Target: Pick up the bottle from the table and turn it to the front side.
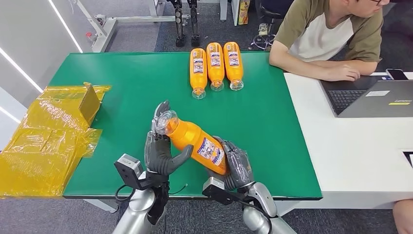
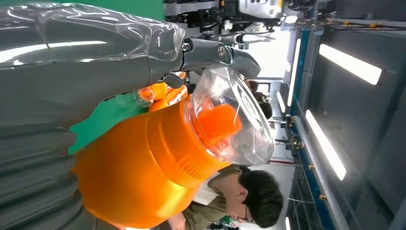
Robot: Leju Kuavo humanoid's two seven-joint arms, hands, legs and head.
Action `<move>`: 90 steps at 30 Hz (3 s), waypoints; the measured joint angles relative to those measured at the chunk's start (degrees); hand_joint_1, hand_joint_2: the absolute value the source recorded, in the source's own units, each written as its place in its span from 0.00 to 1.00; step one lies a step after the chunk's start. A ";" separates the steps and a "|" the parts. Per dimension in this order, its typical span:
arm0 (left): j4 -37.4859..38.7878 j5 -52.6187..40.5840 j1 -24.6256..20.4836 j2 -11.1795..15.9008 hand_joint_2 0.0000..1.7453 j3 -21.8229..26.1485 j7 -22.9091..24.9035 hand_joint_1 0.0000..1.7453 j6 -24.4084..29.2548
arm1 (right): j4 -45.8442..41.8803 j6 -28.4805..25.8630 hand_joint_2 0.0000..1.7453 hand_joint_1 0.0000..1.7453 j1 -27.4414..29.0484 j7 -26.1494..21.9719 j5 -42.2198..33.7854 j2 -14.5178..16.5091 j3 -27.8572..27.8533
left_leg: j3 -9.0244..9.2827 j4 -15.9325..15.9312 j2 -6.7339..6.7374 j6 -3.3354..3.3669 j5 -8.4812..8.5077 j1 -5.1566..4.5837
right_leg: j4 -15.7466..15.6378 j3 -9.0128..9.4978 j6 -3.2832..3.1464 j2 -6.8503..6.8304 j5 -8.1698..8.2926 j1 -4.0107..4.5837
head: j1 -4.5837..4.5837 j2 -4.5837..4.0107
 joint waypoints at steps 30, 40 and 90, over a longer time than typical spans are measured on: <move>7.42 0.04 -3.58 -0.93 1.00 -1.25 -2.43 1.00 -4.36 | -1.91 4.40 1.00 0.99 3.16 1.24 8.35 -0.77 -2.02 | 0.00 0.00 0.10 -0.02 -0.01 0.00 | 0.01 -0.06 -0.01 0.15 0.01 0.00 | 0.00 0.01; 7.32 -0.65 -3.58 -0.93 1.00 -1.25 -2.01 1.00 -3.31 | -2.67 1.99 1.00 0.00 4.17 2.40 11.44 -0.08 -2.99 | -0.01 -0.01 0.11 -0.03 -0.01 0.00 | 0.01 -0.05 -0.01 0.15 0.01 0.00 | 0.00 0.00; 35.62 -80.07 -25.72 18.77 1.00 7.15 41.63 1.00 31.75 | -14.78 -11.83 1.00 0.00 14.52 -14.31 -10.79 8.44 -2.79 | -0.02 -0.08 0.21 -0.14 0.05 0.03 | 0.10 -0.10 -0.25 0.18 0.00 0.01 | 0.04 0.01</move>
